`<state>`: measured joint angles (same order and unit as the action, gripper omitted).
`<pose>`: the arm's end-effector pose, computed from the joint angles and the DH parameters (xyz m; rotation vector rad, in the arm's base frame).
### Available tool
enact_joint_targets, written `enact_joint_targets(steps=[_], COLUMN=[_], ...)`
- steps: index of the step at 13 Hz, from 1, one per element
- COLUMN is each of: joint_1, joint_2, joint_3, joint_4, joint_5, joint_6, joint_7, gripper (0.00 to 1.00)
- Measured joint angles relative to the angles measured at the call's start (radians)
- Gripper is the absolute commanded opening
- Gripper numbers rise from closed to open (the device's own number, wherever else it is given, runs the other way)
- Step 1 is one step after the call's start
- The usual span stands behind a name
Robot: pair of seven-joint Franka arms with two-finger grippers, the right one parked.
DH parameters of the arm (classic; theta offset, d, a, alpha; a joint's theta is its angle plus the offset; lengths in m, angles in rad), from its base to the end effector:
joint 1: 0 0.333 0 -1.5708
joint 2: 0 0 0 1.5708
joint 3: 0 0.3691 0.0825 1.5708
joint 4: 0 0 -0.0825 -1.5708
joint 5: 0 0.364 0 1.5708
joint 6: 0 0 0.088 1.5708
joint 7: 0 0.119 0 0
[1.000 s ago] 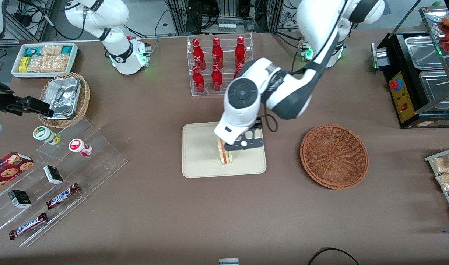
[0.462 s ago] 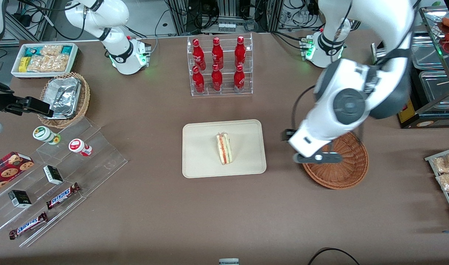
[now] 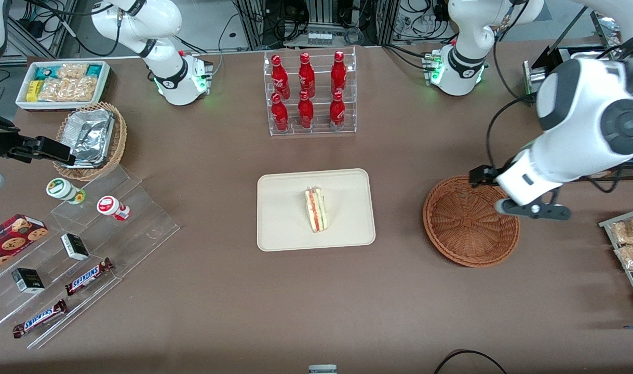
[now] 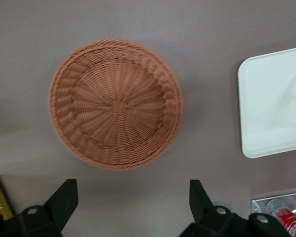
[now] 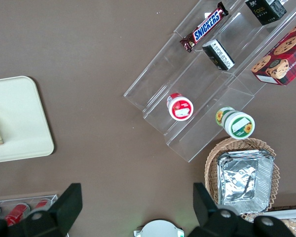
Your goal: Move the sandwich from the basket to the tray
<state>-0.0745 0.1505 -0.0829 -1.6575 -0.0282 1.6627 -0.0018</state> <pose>0.5727 -0.0908 0.5501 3.0957 -0.2341 -0.2294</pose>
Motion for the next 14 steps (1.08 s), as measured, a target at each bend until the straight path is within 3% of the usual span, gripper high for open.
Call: enact_joint_targets(steps=[7, 14], joint_1=[0.033, 0.026], joint_2=[-0.151, -0.201], joint_3=[-0.003, 0.033], joint_4=[-0.026, -0.015], joint_5=[0.071, 0.076], joint_6=[-0.113, -0.219], joint_7=[0.021, 0.021], gripper=[1.00, 1.00])
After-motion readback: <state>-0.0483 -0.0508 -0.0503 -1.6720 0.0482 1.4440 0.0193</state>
